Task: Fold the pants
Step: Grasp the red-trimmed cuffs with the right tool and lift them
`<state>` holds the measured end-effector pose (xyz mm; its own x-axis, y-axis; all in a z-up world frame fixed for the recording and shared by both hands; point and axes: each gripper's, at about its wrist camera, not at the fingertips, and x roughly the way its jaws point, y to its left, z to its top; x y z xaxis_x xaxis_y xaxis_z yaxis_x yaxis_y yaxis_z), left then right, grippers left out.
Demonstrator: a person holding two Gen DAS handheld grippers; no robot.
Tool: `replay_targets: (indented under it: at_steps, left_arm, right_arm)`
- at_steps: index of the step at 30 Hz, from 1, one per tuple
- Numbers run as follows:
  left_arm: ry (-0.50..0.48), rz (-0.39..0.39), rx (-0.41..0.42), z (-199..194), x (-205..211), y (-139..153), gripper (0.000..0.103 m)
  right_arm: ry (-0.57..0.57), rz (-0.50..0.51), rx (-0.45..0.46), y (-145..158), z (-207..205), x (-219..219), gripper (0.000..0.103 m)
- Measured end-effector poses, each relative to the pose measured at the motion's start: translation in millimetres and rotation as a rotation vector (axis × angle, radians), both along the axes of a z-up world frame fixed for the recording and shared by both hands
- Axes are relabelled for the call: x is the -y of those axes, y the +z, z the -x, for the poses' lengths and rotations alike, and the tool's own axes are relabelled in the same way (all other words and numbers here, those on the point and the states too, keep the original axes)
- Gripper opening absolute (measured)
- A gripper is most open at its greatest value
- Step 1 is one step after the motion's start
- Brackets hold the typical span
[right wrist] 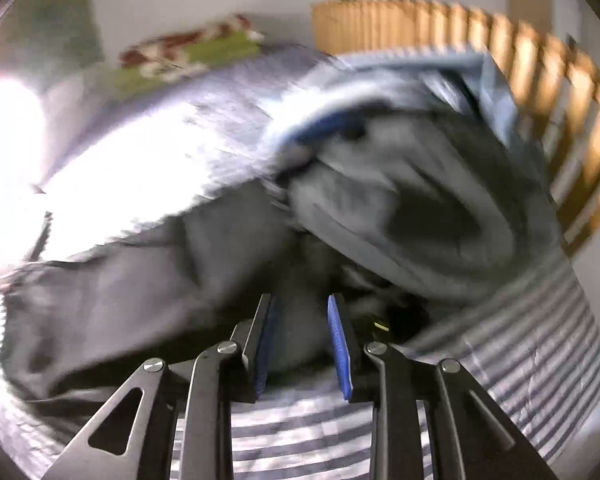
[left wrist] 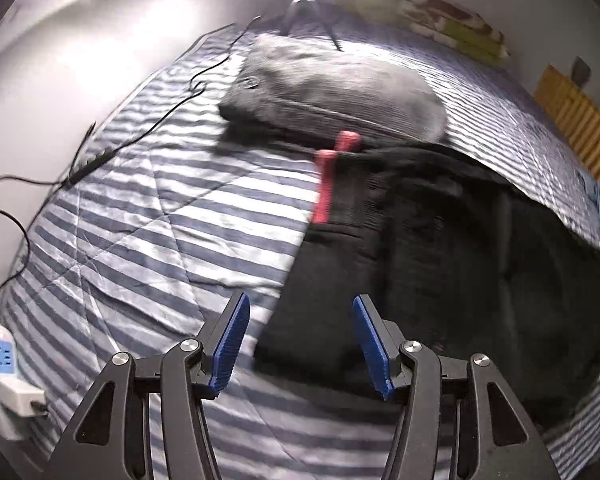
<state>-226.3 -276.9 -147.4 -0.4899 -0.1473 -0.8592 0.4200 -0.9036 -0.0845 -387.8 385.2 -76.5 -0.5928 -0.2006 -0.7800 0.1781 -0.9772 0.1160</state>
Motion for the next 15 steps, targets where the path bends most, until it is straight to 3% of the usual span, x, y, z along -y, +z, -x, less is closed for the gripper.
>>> replay_targets:
  at_steps: [5, 7, 10, 15]
  left_arm:
    - [-0.02, -0.07, -0.003, -6, 13, -14, 0.062]
    - [-0.02, -0.082, -0.006, -8, 15, -18, 0.062]
    - [0.004, -0.146, -0.036, -11, 30, -16, 0.062]
    - [0.043, -0.132, -0.08, -17, 45, -2, 0.062]
  right_arm:
    - [0.383, 0.042, -0.026, 56, -8, 124, 0.028]
    - [0.594, 0.037, -0.021, 69, -12, 201, 0.032]
    - [0.799, 0.001, 0.008, 72, -10, 300, 0.032]
    - [1.043, -0.074, 0.033, 47, -23, 430, 0.032]
